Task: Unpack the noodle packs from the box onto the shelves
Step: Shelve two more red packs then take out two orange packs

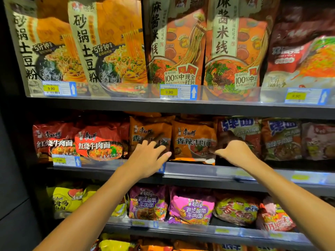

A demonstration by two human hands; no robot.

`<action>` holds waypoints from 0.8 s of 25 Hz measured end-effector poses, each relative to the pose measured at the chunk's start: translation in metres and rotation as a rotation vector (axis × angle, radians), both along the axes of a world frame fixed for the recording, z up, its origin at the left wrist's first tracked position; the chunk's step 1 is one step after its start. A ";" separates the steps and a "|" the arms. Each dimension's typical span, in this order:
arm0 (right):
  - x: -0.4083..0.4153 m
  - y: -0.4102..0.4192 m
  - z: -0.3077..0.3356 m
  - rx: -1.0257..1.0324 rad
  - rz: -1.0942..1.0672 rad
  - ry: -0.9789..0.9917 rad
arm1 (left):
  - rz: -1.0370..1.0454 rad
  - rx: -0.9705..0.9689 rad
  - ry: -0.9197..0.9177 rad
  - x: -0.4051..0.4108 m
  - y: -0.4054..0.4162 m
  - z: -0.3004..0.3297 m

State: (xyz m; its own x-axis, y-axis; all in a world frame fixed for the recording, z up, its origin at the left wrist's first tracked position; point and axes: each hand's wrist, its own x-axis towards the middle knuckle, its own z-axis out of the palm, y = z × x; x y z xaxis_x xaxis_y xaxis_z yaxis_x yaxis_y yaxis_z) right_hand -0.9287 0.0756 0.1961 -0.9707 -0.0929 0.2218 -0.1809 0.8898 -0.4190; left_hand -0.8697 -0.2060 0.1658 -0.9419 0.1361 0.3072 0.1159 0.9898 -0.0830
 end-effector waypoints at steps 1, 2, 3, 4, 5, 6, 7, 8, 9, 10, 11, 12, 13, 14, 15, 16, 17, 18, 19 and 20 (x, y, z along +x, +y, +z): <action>0.000 0.003 -0.001 0.043 -0.033 0.089 | 0.012 -0.039 -0.024 0.000 0.000 0.000; 0.006 0.004 -0.001 0.057 -0.041 0.183 | 0.025 -0.050 -0.041 0.001 0.000 0.000; 0.009 0.005 -0.004 0.071 0.008 0.287 | 0.037 -0.023 -0.039 0.003 -0.001 0.000; 0.018 0.003 -0.006 0.103 0.118 0.372 | 0.051 0.010 -0.027 0.004 -0.002 0.000; 0.023 0.001 -0.009 0.168 0.256 0.391 | 0.071 0.030 -0.019 0.005 -0.003 -0.001; 0.030 -0.004 -0.009 0.248 0.380 0.341 | 0.091 0.033 -0.025 0.007 -0.003 0.000; 0.031 -0.008 -0.011 0.318 0.457 0.246 | 0.110 0.044 -0.044 0.009 -0.003 0.000; 0.030 -0.013 -0.010 0.378 0.466 0.132 | 0.121 0.067 -0.070 0.009 -0.004 0.001; 0.025 -0.017 -0.011 0.409 0.450 0.070 | 0.126 0.107 -0.101 0.008 -0.004 0.002; 0.021 -0.020 -0.012 0.422 0.432 0.052 | 0.128 0.138 -0.138 0.006 -0.005 0.002; 0.018 -0.022 -0.014 0.418 0.419 0.059 | 0.124 0.159 -0.174 0.004 -0.006 0.003; 0.018 -0.023 -0.013 0.421 0.410 0.078 | 0.114 0.178 -0.204 0.002 -0.007 0.006; 0.019 -0.023 -0.012 0.425 0.405 0.095 | 0.104 0.207 -0.228 -0.001 -0.008 0.008; 0.018 -0.023 -0.012 0.438 0.404 0.100 | 0.097 0.235 -0.243 -0.002 -0.008 0.010; 0.017 -0.023 -0.012 0.442 0.406 0.097 | 0.093 0.253 -0.247 -0.002 -0.008 0.012; 0.018 -0.024 -0.012 0.436 0.405 0.095 | 0.092 0.262 -0.243 -0.001 -0.008 0.013; 0.018 -0.024 -0.011 0.420 0.400 0.105 | 0.089 0.266 -0.234 0.000 -0.008 0.013; 0.019 -0.023 -0.012 0.410 0.391 0.125 | 0.092 0.262 -0.214 0.002 -0.009 0.011; 0.020 -0.020 -0.014 0.405 0.371 0.148 | 0.101 0.239 -0.181 0.004 -0.010 0.009; 0.022 -0.016 -0.015 0.402 0.351 0.176 | 0.117 0.199 -0.141 0.007 -0.011 0.007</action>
